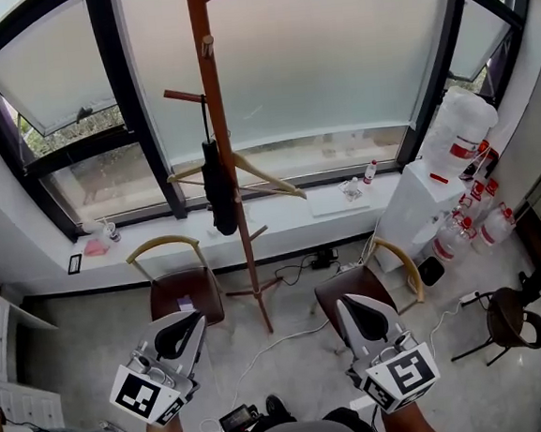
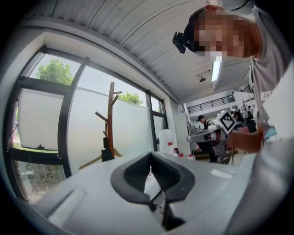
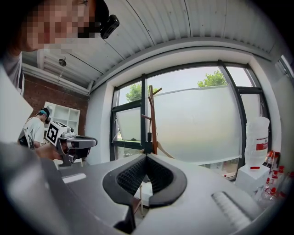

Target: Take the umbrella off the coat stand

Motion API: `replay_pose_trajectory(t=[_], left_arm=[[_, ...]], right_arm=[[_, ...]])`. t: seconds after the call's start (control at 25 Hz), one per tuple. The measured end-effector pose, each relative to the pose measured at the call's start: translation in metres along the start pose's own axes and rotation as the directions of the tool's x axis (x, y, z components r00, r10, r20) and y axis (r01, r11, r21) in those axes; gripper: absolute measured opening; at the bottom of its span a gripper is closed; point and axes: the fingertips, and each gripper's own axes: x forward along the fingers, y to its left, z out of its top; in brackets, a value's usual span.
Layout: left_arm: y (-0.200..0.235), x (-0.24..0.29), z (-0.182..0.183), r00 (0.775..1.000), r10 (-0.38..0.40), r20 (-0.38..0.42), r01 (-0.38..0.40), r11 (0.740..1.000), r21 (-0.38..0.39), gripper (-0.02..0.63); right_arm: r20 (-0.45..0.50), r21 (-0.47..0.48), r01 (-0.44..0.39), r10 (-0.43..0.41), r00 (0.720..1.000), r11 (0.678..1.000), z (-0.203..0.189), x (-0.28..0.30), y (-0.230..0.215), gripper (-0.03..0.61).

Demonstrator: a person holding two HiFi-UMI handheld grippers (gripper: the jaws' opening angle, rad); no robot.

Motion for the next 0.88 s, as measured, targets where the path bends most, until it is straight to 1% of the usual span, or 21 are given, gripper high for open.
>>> replay_pose_trajectory(t=[0.2, 0.44, 0.64, 0.88], left_arm=[[0.020, 0.005, -0.003, 1.000, -0.011, 0.015, 0.011, 1.000, -0.010, 0.003], [0.034, 0.023, -0.012, 1.000, -0.001, 0.012, 0.001, 1.000, -0.027, 0.003], [0.045, 0.037, -0.014, 0.999, 0.043, -0.001, -0.043, 0.999, -0.033, 0.003], [0.062, 0.059, -0.010, 0.992, 0.123, -0.027, -0.124, 0.992, -0.031, 0.003]], right_arm=[[-0.006, -0.007, 0.010, -0.010, 1.000, 1.000, 0.002, 0.018, 0.005, 0.002], [-0.015, -0.015, -0.003, 0.002, 1.000, 1.000, 0.002, 0.042, -0.008, 0.002], [-0.021, -0.004, -0.055, 0.055, 0.998, 0.998, 0.000, 0.072, -0.022, 0.002], [-0.022, 0.006, -0.150, 0.150, 0.988, 0.989, 0.007, 0.113, -0.040, 0.002]])
